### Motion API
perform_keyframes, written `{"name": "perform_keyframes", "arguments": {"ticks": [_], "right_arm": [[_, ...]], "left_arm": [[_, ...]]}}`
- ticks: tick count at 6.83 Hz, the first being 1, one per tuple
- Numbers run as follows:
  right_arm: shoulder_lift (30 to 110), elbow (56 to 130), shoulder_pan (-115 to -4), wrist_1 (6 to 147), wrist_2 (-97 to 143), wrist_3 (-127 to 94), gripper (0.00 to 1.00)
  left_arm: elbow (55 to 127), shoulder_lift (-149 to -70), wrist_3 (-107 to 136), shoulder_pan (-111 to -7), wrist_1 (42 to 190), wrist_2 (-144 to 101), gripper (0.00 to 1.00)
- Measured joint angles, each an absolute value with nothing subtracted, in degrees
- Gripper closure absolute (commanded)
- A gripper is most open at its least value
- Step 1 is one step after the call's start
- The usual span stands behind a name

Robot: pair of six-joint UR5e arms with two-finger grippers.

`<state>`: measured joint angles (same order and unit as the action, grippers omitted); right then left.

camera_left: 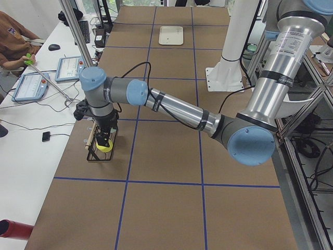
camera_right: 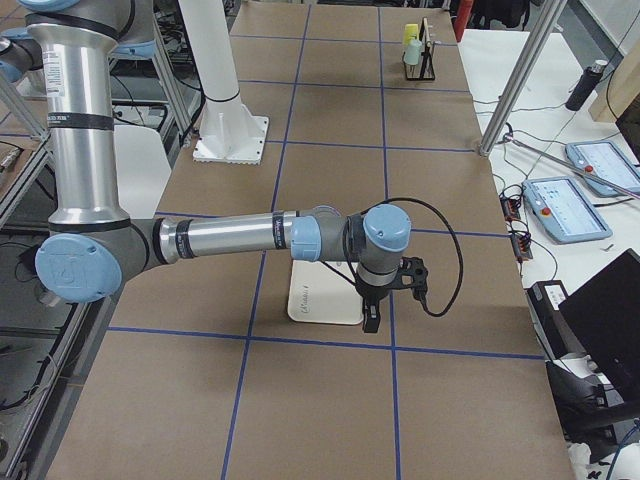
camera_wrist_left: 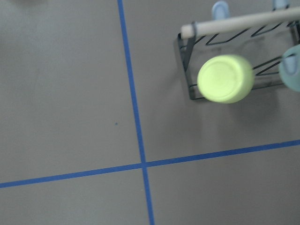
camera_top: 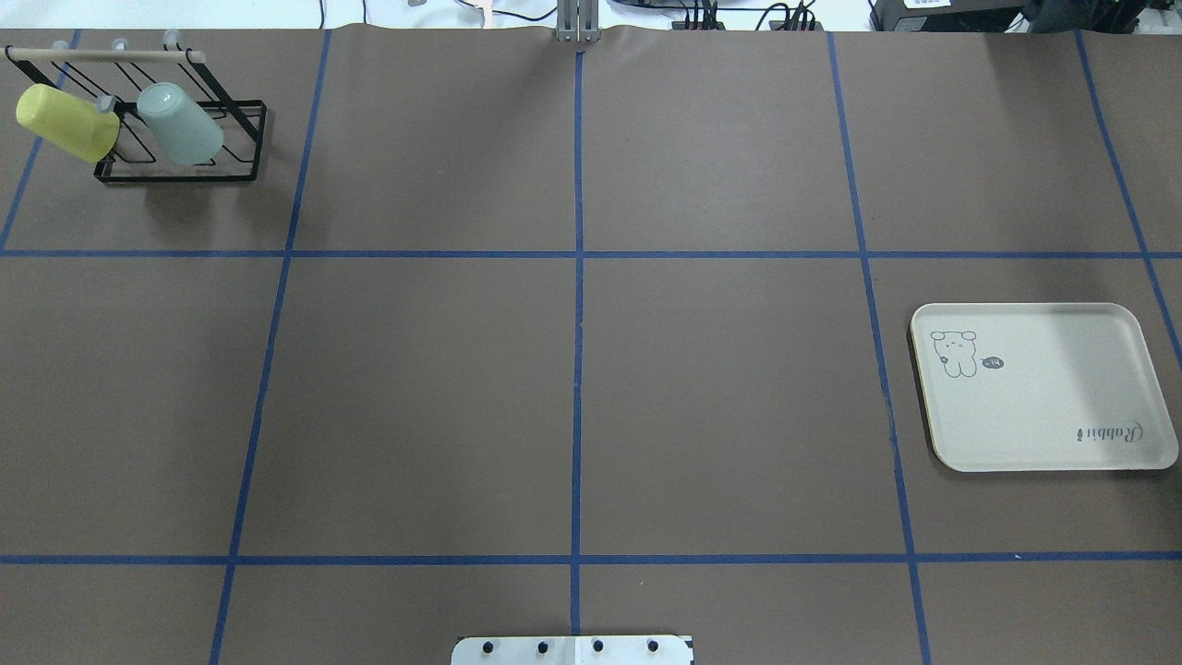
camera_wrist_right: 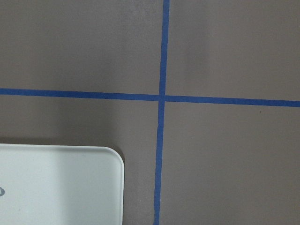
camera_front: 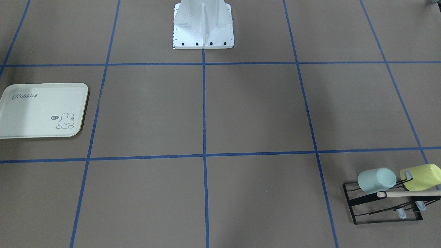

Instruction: Left arm grabs green cup and hands to right arm on tray

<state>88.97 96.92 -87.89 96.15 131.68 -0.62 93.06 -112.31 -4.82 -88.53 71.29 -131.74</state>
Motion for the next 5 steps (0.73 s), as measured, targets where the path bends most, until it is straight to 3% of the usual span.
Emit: {"name": "perform_keyframes", "arguments": {"ticks": [3, 5], "right_arm": [[88.95, 97.27, -87.89, 96.09, 131.82, -0.62, 0.01], [88.82, 98.08, -87.82, 96.07, 131.74, -0.72, 0.01]], "left_arm": [[97.3, -113.84, 5.76, -84.67, 77.17, -131.5, 0.0], [93.46, -113.02, 22.73, -80.79, 91.53, -131.35, 0.0]]}}
